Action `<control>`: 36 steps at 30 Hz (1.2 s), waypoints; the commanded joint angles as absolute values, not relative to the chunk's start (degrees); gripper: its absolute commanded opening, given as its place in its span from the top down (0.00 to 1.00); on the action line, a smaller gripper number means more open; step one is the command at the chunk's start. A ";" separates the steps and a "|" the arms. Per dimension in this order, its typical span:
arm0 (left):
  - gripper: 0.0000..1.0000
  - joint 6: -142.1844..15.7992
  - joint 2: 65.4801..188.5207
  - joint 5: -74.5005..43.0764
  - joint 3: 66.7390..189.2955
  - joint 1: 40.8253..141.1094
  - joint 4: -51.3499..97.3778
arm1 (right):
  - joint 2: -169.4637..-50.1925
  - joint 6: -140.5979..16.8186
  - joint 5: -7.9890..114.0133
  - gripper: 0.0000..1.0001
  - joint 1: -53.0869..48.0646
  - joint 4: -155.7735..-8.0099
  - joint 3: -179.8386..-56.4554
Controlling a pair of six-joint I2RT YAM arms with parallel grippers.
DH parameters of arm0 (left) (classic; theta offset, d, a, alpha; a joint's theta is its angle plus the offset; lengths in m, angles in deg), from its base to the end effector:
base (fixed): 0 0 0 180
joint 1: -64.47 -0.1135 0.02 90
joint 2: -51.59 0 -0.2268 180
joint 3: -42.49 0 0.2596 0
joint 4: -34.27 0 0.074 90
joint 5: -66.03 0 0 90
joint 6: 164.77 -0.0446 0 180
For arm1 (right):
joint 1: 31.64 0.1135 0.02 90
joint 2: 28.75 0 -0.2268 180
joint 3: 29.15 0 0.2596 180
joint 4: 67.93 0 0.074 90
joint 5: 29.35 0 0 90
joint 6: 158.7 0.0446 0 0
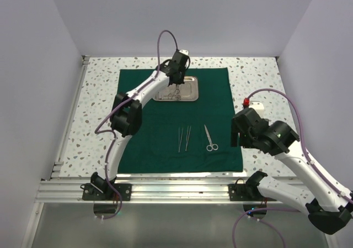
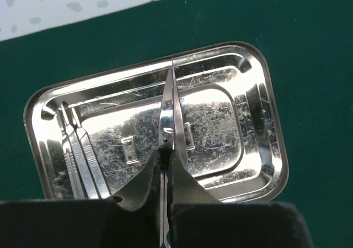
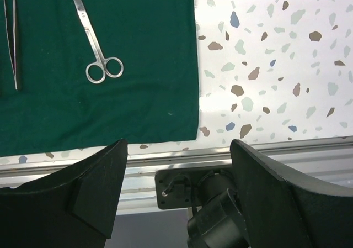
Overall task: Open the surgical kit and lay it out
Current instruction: Pick up the medical item from the container, then place the medical item in the surgical kit.
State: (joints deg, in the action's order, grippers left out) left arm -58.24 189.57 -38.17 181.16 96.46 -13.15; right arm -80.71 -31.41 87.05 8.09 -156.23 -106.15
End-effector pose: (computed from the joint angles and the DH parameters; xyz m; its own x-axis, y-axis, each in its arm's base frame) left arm 0.4540 -0.2707 0.1831 -0.6976 0.1105 -0.7079 0.1799 0.9834 -0.0238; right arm 0.1409 0.0913 0.3002 -0.8001 0.0407 -0.5985 0.0830 0.9956 -0.0433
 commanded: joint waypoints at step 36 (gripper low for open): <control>1.00 -18.96 176.66 -35.84 157.88 124.76 -11.35 | -74.54 -28.36 90.97 0.23 8.00 -159.52 -110.80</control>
State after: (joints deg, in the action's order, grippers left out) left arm -20.40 176.06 -38.61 156.53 124.28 -13.00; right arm -74.55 -29.66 89.67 8.09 -158.18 -111.26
